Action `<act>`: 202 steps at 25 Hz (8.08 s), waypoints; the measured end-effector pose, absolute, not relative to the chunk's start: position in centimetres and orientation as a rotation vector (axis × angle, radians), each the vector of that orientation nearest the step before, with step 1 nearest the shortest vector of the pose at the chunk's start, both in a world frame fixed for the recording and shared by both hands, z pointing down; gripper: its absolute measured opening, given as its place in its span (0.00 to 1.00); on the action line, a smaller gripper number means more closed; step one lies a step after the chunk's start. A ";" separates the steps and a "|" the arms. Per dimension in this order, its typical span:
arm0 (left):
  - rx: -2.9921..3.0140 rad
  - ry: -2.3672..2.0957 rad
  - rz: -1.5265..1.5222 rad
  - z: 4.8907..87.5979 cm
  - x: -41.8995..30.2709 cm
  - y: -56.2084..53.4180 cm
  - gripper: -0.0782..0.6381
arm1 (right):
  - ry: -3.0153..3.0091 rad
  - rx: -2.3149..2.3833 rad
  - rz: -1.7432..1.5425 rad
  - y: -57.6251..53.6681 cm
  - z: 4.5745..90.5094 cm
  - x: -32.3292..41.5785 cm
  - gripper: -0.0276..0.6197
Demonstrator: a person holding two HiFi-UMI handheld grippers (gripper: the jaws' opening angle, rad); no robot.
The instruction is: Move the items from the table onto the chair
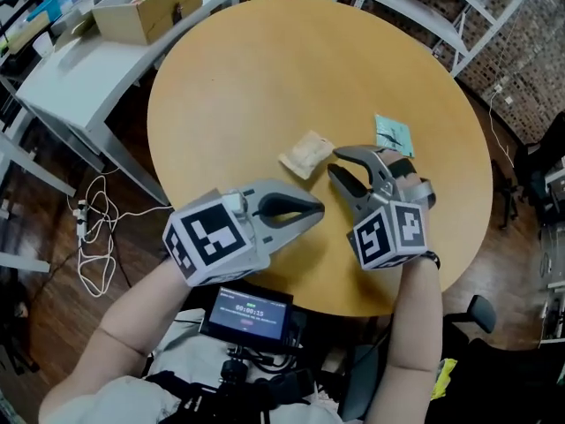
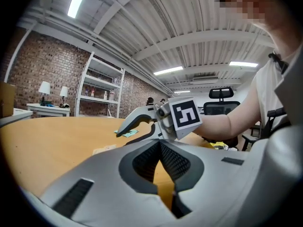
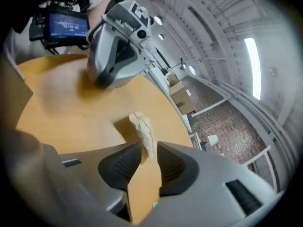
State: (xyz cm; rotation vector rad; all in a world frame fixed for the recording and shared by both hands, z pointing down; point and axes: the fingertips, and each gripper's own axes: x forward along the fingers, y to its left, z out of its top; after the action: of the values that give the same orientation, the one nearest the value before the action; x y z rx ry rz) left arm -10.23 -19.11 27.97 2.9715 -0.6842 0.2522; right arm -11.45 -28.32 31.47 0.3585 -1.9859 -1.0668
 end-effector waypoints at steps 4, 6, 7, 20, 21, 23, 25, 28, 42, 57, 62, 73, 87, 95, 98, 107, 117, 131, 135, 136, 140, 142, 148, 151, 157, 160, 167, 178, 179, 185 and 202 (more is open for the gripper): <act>2.990 -0.675 0.245 28.1 -10.2 -19.1 0.12 | -1.801 0.262 -1.167 -30.0 33.5 -12.5 0.23; 2.991 -0.665 0.243 28.1 -10.0 -19.0 0.12 | -1.794 0.248 -1.166 -30.3 33.9 -12.9 0.23; 2.993 -0.654 0.243 28.1 -9.9 -18.9 0.12 | -1.796 0.254 -1.175 -30.5 33.9 -13.2 0.23; 2.974 -0.637 0.238 28.2 -10.0 -18.4 0.12 | -2.311 0.705 -0.923 -26.2 25.9 -8.6 0.07; 2.970 -0.644 0.238 28.2 -10.0 -18.4 0.12 | -2.416 0.762 -0.791 -25.7 25.5 -7.7 0.07; 2.958 -0.659 0.244 28.2 -9.6 -18.6 0.12 | -2.569 0.853 -0.525 -24.7 24.8 -6.0 0.07; 2.964 -0.630 0.254 28.3 -8.3 -18.5 0.12 | -2.660 0.909 -0.351 -23.9 24.3 -4.2 0.07; 2.988 -0.539 0.258 28.3 -5.6 -17.8 0.12 | -2.774 0.999 -0.208 -23.1 23.3 -1.7 0.07; 3.066 -0.330 0.236 28.8 5.1 -15.4 0.12 | -3.370 1.354 0.577 -16.6 19.1 14.0 0.05; 3.094 -0.011 0.256 28.3 18.2 -8.7 0.12 | -3.561 1.787 0.878 -4.5 21.8 28.3 0.05; 3.103 0.107 0.261 28.4 22.7 -5.9 0.12 | -3.519 1.930 0.869 -0.9 23.3 31.8 0.05; 3.051 0.392 0.337 30.7 29.8 -0.6 0.13 | -2.999 2.512 0.589 5.1 27.3 39.5 0.05; 2.937 0.696 0.447 35.7 35.1 5.8 0.13 | -1.412 2.171 0.176 12.3 43.1 47.5 0.06; 2.889 0.722 0.498 37.6 35.7 6.5 0.13 | -0.935 1.839 0.298 18.1 51.4 52.9 0.06; 2.884 0.718 0.518 38.0 35.8 6.5 0.13 | -0.776 1.675 0.309 20.1 53.3 54.4 0.06; 2.878 0.721 0.534 38.4 36.1 6.5 0.13 | -0.818 1.689 0.499 22.3 57.3 54.8 0.37; 2.904 0.706 0.479 36.6 35.7 6.3 0.13 | -0.958 1.920 0.349 19.5 50.6 53.5 0.37; 3.040 0.443 0.144 23.6 29.0 0.1 0.12 | -2.228 2.120 -0.089 0.3 28.6 31.9 0.05; 3.089 0.314 0.099 22.2 26.4 -2.3 0.12 | -2.407 2.063 -0.144 -2.3 25.8 29.6 0.05; 3.095 0.285 0.096 22.1 25.7 -2.9 0.13 | -2.445 2.048 -0.161 -2.8 25.1 29.1 0.05; 3.098 0.171 0.082 21.8 22.7 -5.1 0.13 | -2.604 1.949 -0.142 -4.3 22.9 26.2 0.05; 3.105 0.111 0.081 22.0 21.2 -6.2 0.13 | -2.661 1.885 -0.119 -5.4 22.6 24.7 0.05; 3.144 -0.125 0.116 23.7 15.6 -10.1 0.13 | -2.836 1.652 -0.084 -9.5 22.6 18.7 0.05; 3.115 -0.253 0.099 23.9 11.7 -12.3 0.13 | -2.914 1.529 -0.067 -11.4 22.2 14.9 0.05; 3.054 -0.485 0.090 24.5 3.4 -14.9 0.13 | -2.972 1.356 -0.063 -14.6 22.5 7.9 0.05; 3.027 -0.603 0.103 24.9 -0.5 -16.2 0.13 | -3.003 1.259 -0.022 -16.0 22.8 4.7 0.05; 2.956 -0.754 0.115 25.7 -7.1 -17.5 0.13 | -3.050 1.089 0.055 -18.0 23.3 -1.6 0.04; 2.945 -0.902 0.188 27.7 -11.2 -20.1 0.13 | -3.025 1.000 0.089 -20.5 24.4 -6.4 0.04; 2.943 -0.904 0.196 27.8 -11.2 -20.2 0.13 | -3.023 0.998 0.081 -20.6 24.3 -6.6 0.04; 2.928 -0.853 0.221 28.4 -10.8 -20.2 0.13 | -3.001 0.999 0.079 -20.8 24.5 -7.0 0.04; 2.940 -0.844 0.229 28.8 -10.6 -20.1 0.12 | -2.995 0.974 0.061 -21.4 24.5 -6.8 0.04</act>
State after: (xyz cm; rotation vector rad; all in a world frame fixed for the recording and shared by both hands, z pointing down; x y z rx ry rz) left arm -10.55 -20.09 28.77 2.9403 -0.8443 0.2285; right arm -6.76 -21.38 24.47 0.9738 -2.9949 0.0612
